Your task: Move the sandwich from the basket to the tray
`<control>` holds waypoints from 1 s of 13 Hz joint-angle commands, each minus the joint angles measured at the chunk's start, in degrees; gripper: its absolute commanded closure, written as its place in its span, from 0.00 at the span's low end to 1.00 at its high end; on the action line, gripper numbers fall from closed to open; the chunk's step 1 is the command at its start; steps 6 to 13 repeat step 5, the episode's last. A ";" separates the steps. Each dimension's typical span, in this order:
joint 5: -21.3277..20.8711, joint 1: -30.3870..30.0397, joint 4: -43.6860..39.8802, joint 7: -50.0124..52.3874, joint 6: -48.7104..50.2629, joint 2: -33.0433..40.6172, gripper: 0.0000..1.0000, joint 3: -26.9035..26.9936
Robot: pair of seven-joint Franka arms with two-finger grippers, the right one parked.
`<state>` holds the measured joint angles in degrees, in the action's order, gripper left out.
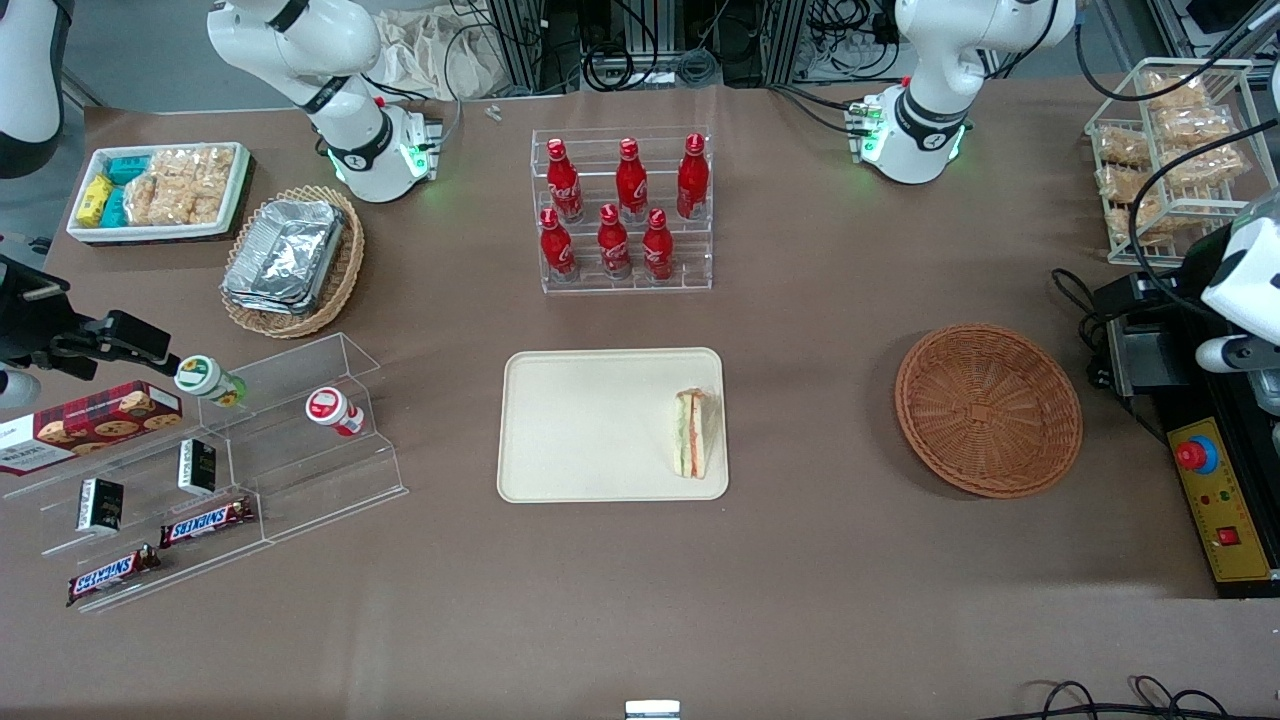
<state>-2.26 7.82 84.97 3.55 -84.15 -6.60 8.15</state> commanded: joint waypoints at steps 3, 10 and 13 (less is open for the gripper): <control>1.99 -10.01 -1.90 -3.88 0.83 0.89 0.00 -8.23; 2.08 -9.67 -2.62 -6.54 0.65 0.80 0.00 -7.89; 2.08 -9.67 -2.62 -6.54 0.65 0.80 0.00 -7.89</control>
